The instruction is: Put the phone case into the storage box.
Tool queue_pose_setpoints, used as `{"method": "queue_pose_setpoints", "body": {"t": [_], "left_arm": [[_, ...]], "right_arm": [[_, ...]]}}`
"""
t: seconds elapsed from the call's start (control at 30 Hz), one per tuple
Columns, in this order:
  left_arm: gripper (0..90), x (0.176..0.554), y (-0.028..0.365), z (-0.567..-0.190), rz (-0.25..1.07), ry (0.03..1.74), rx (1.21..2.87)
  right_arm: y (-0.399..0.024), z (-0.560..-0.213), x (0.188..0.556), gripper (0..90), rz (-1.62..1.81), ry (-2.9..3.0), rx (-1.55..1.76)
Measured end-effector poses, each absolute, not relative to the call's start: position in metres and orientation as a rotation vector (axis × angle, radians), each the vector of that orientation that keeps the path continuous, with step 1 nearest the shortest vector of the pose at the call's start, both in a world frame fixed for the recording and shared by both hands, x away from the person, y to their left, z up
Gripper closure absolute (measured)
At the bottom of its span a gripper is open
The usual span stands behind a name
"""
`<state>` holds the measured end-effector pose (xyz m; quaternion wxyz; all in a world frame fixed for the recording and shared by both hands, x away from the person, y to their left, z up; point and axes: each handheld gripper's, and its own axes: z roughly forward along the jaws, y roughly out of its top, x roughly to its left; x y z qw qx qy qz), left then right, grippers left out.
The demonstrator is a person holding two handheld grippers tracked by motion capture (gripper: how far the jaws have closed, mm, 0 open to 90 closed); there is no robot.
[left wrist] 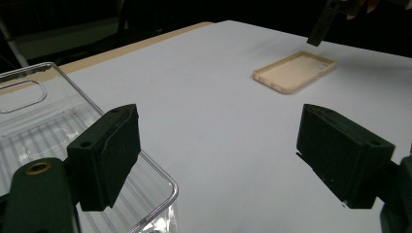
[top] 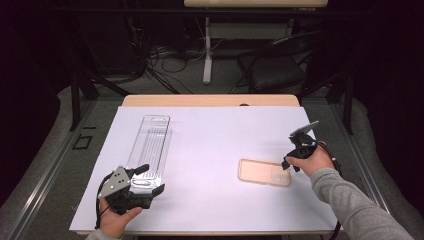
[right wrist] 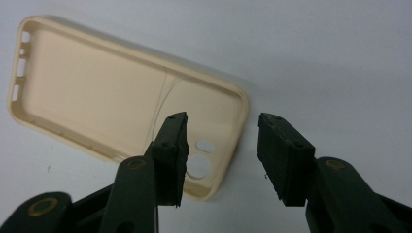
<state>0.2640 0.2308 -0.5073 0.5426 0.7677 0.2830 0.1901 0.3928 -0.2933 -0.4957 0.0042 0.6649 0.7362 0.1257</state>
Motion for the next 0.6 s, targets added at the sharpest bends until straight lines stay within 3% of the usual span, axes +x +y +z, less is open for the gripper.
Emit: {"method": "queue_pose_setpoints", "body": {"t": [0.6], "left_arm": [[15.9, 0.265, 0.230, -0.508, 0.449, 0.671, 1.826]], "right_arm": [[-0.301, -0.509, 0.394, 59.8, 0.373, 2.285, 2.128]]}}
